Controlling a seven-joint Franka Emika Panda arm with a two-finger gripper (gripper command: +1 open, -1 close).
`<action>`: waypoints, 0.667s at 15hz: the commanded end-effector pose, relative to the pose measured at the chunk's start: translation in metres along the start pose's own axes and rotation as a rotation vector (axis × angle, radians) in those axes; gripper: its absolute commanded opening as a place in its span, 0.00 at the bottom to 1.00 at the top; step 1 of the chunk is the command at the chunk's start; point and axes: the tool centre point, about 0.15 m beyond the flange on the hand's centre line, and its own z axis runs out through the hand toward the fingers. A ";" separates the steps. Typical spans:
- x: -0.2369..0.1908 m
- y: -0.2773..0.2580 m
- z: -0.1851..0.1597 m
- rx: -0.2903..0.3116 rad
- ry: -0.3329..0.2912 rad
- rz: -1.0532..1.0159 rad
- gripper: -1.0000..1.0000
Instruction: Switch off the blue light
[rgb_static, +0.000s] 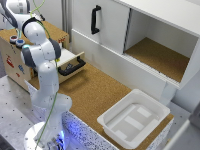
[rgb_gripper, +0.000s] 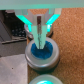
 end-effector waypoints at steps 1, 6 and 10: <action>0.001 0.006 0.037 -0.024 -0.020 0.010 0.00; -0.006 -0.001 -0.010 -0.068 0.010 0.013 0.00; -0.007 0.014 -0.075 -0.131 0.077 0.012 1.00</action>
